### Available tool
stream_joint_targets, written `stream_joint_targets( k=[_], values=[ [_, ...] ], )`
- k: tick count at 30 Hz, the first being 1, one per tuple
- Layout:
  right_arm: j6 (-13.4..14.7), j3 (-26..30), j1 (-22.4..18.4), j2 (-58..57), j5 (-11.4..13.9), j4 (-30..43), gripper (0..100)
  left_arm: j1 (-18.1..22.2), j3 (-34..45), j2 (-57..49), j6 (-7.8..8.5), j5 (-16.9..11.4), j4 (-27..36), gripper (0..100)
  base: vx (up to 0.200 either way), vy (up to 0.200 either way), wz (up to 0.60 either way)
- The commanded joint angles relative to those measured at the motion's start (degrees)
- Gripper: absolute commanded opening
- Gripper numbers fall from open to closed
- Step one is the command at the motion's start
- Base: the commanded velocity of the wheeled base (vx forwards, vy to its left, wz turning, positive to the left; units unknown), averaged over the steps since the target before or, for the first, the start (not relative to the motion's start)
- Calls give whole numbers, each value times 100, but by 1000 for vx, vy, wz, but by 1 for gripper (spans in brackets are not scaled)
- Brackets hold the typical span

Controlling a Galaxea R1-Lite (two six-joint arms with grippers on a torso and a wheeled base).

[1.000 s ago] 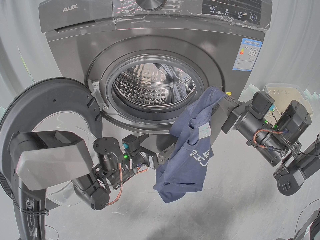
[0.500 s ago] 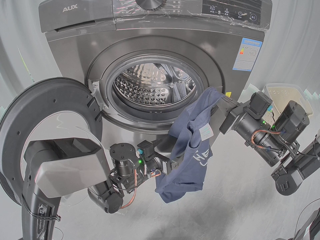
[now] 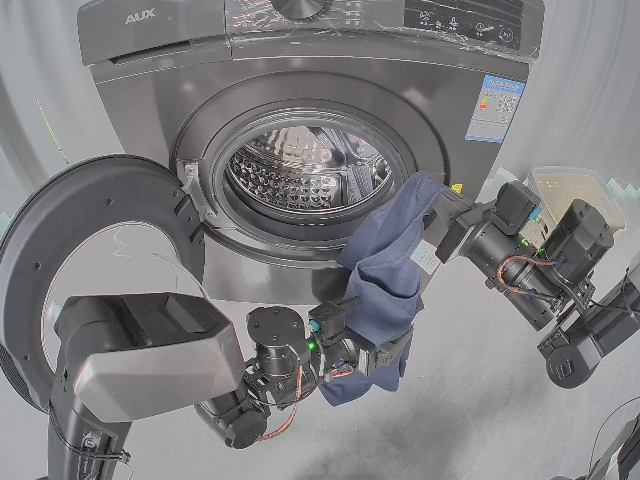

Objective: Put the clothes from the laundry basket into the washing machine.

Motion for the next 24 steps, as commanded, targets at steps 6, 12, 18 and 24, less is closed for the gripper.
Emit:
stream_joint_targets(
  k=[6,12,18,24],
  values=[
    [-1,29,24,26,2,-2,0,148,-106,118,2,60,-1,100,0,0,0],
    [8,56,-20,35,19,-2,0,280,44,-5,46,69,-10,100,0,0,0],
    [-1,65,-29,26,46,-2,0,403,290,-181,64,69,-10,100,0,0,0],
    [-1,82,6,26,63,-2,0,579,123,-154,55,69,-10,100,0,0,0]
  ],
)
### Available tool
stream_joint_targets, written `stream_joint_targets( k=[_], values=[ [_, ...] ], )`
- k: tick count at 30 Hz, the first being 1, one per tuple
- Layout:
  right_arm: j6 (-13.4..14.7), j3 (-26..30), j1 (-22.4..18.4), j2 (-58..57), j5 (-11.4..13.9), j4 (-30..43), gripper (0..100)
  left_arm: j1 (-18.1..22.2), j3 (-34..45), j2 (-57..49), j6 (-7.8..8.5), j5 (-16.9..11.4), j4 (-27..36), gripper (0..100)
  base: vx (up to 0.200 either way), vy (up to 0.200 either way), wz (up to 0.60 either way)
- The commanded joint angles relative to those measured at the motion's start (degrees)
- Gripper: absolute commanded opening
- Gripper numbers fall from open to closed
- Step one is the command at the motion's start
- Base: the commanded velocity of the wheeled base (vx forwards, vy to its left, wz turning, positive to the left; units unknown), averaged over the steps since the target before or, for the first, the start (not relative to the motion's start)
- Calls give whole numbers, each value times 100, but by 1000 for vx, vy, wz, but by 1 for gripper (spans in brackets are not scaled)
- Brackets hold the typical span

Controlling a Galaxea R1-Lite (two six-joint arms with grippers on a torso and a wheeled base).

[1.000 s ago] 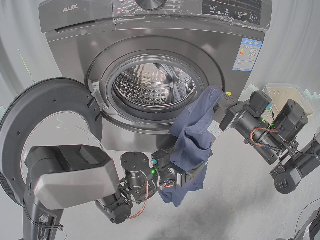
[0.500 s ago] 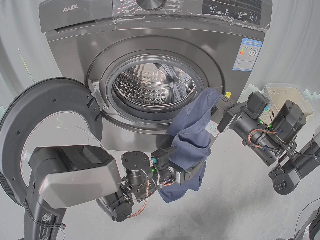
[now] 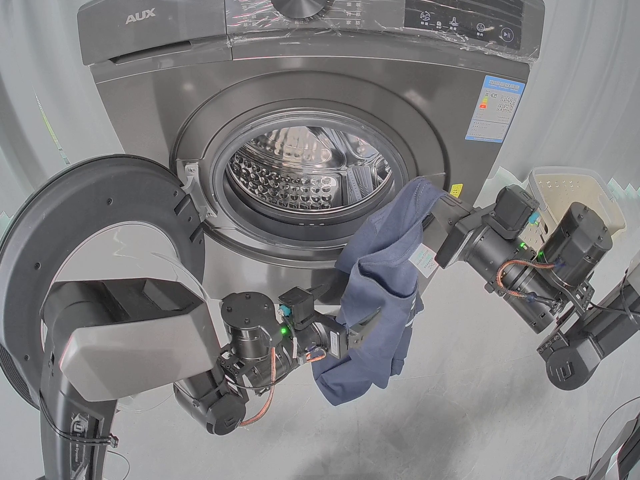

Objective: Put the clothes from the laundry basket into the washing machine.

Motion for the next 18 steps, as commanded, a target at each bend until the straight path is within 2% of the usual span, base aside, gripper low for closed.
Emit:
stream_joint_targets(
  k=[1,7,18],
  values=[
    [-1,10,19,9,15,-2,0,80,-101,-10,-6,-4,-8,100,0,0,0],
    [-1,19,45,9,6,-2,0,176,-409,60,-15,-48,-8,100,0,0,0],
    [-1,10,54,18,15,-2,0,97,-804,341,3,-145,1,100,0,0,0]
  ],
)
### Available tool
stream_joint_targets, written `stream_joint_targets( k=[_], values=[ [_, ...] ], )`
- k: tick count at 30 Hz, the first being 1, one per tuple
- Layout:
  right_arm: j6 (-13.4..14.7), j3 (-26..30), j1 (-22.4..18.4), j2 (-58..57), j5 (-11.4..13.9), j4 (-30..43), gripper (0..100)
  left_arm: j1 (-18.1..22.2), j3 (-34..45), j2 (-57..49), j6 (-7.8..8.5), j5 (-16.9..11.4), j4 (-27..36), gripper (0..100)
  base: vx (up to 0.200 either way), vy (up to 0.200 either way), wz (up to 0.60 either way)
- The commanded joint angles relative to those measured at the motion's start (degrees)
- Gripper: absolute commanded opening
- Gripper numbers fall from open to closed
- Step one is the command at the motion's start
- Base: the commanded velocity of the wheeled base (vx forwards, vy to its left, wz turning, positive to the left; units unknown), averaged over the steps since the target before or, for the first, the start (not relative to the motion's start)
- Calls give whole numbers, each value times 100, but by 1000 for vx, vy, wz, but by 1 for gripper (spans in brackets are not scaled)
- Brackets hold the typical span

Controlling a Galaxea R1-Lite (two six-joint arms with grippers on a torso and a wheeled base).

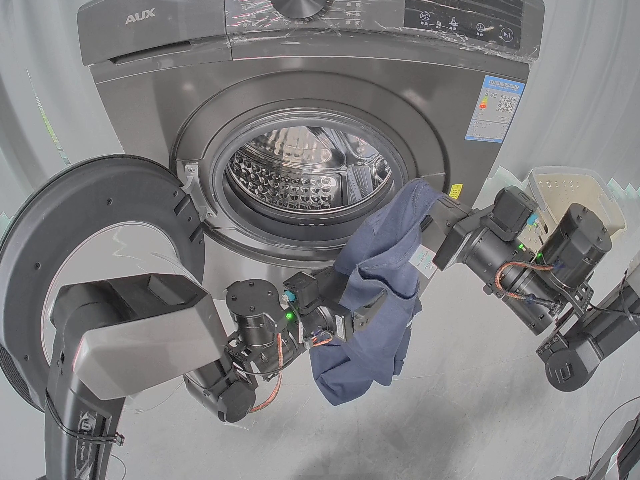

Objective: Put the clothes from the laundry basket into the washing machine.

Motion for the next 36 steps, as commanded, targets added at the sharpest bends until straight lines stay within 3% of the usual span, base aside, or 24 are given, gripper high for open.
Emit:
stream_joint_targets(
  k=[1,16,22,36],
  values=[
    [-1,-1,1,11,4,-3,0,-17,-156,149,9,-54,-5,100,0,0,0],
    [8,8,54,90,21,-12,0,62,-560,518,80,-221,-14,100,0,0,0],
    [8,70,63,99,21,-12,0,176,-710,544,185,-379,-14,100,0,0,0],
    [8,70,107,99,12,-12,0,123,-1009,571,194,-634,-14,100,0,0,0]
  ],
)
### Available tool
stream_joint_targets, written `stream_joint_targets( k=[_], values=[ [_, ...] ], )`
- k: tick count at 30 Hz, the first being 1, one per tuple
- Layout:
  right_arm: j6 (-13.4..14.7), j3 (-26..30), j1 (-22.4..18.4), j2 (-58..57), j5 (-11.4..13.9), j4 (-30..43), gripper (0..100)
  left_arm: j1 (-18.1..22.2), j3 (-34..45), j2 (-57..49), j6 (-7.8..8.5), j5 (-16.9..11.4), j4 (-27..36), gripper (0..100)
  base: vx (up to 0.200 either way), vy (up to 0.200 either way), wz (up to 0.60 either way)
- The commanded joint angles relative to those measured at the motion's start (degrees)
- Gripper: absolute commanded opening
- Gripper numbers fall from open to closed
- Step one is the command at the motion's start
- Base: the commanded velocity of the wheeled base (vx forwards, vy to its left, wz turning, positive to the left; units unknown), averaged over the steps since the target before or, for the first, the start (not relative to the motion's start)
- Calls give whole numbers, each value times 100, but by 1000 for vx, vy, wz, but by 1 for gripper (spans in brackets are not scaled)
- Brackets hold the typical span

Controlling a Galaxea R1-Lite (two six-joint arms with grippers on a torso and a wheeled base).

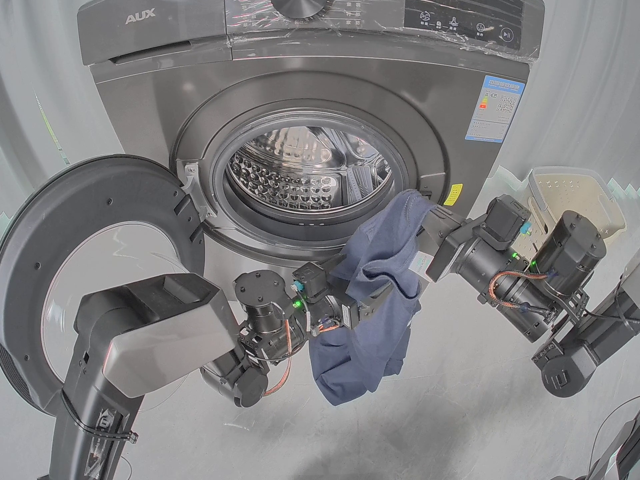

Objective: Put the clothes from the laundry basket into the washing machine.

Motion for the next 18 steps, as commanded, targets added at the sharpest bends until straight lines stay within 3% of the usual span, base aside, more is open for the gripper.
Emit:
stream_joint_targets(
  k=[1,7,18],
  values=[
    [-1,-18,11,12,-3,-1,0,-51,-4,51,0,-4,-5,100,0,0,0],
    [-1,-18,46,12,-21,-1,0,-166,-13,121,9,-118,-5,100,0,0,0],
    [34,-9,99,21,-30,-1,0,-183,-154,200,26,-83,-5,100,0,0,0]
  ],
)
